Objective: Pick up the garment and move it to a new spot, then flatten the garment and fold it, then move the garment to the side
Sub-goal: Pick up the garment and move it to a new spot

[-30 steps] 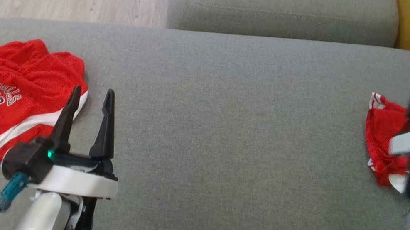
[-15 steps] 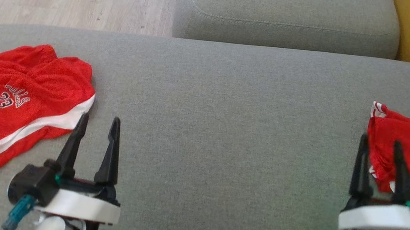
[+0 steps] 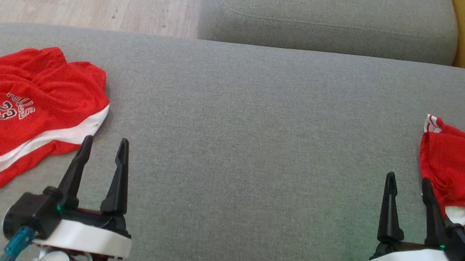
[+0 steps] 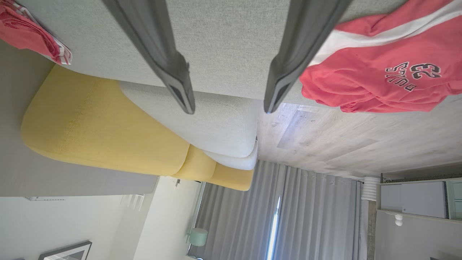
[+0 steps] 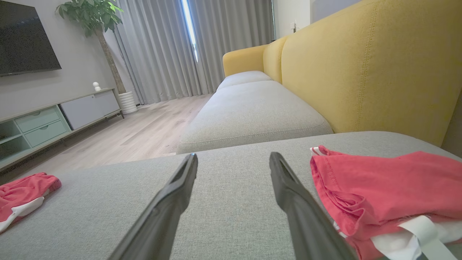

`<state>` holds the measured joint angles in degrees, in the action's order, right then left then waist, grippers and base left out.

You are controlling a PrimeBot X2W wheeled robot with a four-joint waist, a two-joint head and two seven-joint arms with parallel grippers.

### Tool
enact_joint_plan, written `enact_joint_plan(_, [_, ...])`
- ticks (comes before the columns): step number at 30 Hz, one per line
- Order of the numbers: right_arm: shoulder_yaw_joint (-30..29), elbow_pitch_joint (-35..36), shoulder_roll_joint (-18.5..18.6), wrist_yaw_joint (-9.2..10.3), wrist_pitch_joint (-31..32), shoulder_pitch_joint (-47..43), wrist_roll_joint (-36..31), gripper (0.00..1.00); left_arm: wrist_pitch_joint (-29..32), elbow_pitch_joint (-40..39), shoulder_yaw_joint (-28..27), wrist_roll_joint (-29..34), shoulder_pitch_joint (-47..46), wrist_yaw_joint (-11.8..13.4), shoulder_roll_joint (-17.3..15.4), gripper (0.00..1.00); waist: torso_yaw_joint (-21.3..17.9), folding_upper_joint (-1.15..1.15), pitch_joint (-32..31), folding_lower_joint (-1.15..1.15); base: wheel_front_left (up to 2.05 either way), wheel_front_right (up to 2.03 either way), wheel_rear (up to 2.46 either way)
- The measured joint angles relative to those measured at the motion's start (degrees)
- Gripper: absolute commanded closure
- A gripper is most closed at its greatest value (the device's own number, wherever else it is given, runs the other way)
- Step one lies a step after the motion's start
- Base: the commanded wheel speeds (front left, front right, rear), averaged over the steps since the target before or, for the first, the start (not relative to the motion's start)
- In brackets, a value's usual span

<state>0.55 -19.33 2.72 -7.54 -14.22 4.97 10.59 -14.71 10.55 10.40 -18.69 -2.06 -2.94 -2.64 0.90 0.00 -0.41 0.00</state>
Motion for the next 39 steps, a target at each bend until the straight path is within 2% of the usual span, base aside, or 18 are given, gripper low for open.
enact_joint_plan(15, [1.01,0.3,0.0,0.0,0.0,-0.11,-0.33,0.0,0.0,0.43,-0.44,0.19,-0.03,0.49,0.0,0.0,1.99,0.0,-0.05,0.0,0.0,0.0,0.0])
enact_joint_plan(24, [5.05,0.6,-0.01,0.0,0.0,-1.54,1.31,0.0,0.0,1.68,-2.81,1.77,-0.02,1.22,0.01,0.0,7.11,0.0,-0.41,0.0,0.0,0.0,0.0])
enact_joint_plan(39, [11.93,-0.29,-0.01,0.0,-0.01,-1.96,3.14,0.0,0.0,2.32,-7.34,3.58,-0.01,0.42,-0.01,0.0,15.89,0.0,-0.79,0.0,0.0,0.0,0.0])
